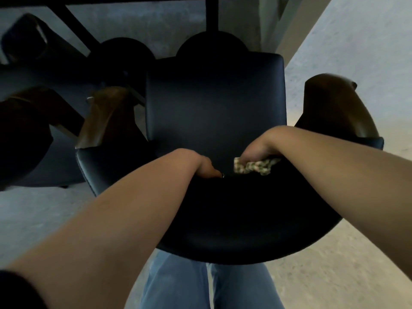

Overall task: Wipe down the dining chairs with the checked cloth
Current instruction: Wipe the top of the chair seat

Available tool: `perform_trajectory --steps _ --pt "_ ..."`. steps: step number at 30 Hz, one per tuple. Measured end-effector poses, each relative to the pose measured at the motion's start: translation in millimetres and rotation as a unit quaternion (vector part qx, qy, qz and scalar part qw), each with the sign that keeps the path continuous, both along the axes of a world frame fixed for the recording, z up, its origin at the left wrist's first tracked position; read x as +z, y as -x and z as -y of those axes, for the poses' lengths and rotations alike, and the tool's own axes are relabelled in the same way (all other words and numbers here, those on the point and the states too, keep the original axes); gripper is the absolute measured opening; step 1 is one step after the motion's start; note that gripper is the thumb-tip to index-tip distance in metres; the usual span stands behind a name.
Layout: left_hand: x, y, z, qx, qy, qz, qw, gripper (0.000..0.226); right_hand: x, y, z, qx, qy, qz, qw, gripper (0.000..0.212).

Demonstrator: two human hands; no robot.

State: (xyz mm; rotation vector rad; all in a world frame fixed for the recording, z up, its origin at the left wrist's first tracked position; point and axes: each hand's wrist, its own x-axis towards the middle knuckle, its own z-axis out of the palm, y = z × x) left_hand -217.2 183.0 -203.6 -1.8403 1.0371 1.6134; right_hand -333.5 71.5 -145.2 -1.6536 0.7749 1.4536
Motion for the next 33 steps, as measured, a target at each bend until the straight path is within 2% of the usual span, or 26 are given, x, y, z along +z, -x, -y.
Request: perform_trajectory --steps 2,4,6,8,9,10,13,16,19,23,27,30,33 --pt "9.8 -0.7 -2.5 -0.013 0.014 0.004 1.000 0.058 3.8 2.4 3.0 -0.017 0.020 0.017 0.999 0.035" --pt "22.7 -7.1 -3.1 -0.001 0.045 -0.004 0.999 0.043 10.8 3.7 9.8 -0.071 0.062 0.075 0.993 0.032" --pt "43.5 -18.5 -0.2 0.080 0.115 -0.011 0.990 0.027 28.6 1.0 15.7 -0.245 0.063 0.152 0.956 0.025" --pt "74.4 -28.3 4.6 0.241 0.205 -0.035 0.948 0.022 60.4 -0.2 13.7 -0.478 -0.020 0.196 0.856 0.022" --pt "94.3 -30.1 5.8 0.307 0.247 -0.038 0.918 0.021 79.0 0.8 10.1 -0.557 -0.073 0.215 0.799 0.025" --pt "114.3 -30.8 5.3 0.351 0.290 -0.031 0.890 0.021 99.2 2.8 5.0 -0.601 -0.109 0.234 0.756 0.028" --pt "177.9 -22.3 -6.9 0.406 0.423 0.013 0.810 0.019 154.8 5.5 -13.2 -0.674 -0.165 0.282 0.663 0.036" --pt "247.6 -3.4 -25.4 0.501 0.480 -0.023 0.720 0.020 205.6 4.6 -33.8 -0.717 -0.204 0.306 0.592 0.039" --pt "304.4 9.5 -43.3 0.538 0.522 -0.051 0.660 0.022 254.1 3.4 -51.0 -0.708 -0.216 0.352 0.572 0.039" --pt "371.8 16.2 -63.3 0.563 0.600 -0.078 0.563 0.025 315.5 3.2 -74.0 -0.697 -0.177 0.412 0.559 0.035" --pt "428.4 6.7 -88.9 0.579 0.639 -0.126 0.491 0.024 359.0 1.9 -97.5 -0.684 -0.129 0.456 0.554 0.049" --pt "459.6 -14.6 -120.5 0.579 0.640 -0.178 0.473 0.025 384.2 -3.4 -131.6 -0.638 -0.077 0.509 0.572 0.045" --pt "480.6 -41.4 -164.7 0.546 0.645 -0.208 0.493 0.032 402.4 -19.4 -179.7 -0.619 -0.022 0.546 0.564 0.028"
